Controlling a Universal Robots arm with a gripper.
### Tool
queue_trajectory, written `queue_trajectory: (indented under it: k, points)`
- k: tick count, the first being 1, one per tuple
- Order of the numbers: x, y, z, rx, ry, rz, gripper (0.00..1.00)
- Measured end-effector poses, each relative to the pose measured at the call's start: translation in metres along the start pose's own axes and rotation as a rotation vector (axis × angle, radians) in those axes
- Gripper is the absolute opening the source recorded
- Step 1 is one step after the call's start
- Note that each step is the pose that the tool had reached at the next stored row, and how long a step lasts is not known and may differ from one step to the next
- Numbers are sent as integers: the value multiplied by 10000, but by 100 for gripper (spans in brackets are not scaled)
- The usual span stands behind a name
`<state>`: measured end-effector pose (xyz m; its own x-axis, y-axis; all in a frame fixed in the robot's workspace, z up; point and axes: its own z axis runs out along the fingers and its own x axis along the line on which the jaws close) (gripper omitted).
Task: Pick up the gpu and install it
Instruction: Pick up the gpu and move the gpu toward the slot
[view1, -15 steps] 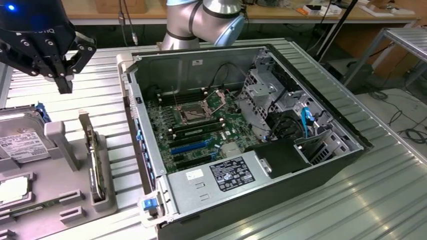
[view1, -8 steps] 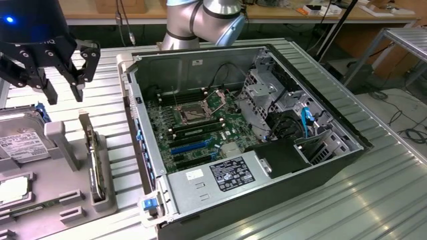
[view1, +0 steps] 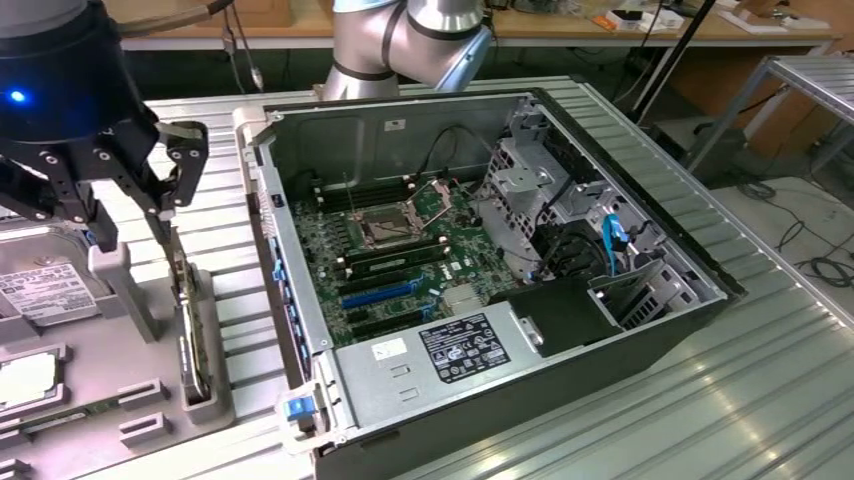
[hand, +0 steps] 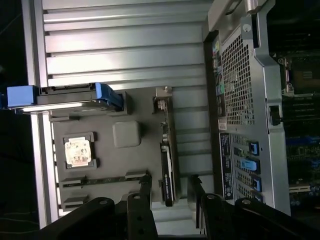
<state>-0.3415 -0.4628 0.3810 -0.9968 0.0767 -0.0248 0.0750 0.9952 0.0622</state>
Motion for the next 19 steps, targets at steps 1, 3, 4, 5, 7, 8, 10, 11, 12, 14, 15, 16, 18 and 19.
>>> queue_trajectory:
  k: [1,3,4,5,7,8,10,11,12,14,15,16,18,19]
  points:
    - [1,-3,52,1,1,0,42]
    - [4,-10,168,1,0,2,42]
    - [6,-15,240,0,0,5,42]
    - [7,-20,318,0,-1,7,42]
    - [11,-31,474,1,0,9,42]
    - [9,-92,551,0,0,10,42]
    - [12,-122,717,1,0,10,42]
    - [13,-127,775,0,-1,10,42]
    - [2,-132,846,0,-1,8,42]
    - [-47,-145,1026,1,7,-72,42]
    - [-48,-189,1102,-1,7,-74,42]
    - [-48,-223,1169,0,8,-73,42]
    - [-50,-315,1341,-1,6,-73,42]
    - [-50,-315,1344,0,8,-73,42]
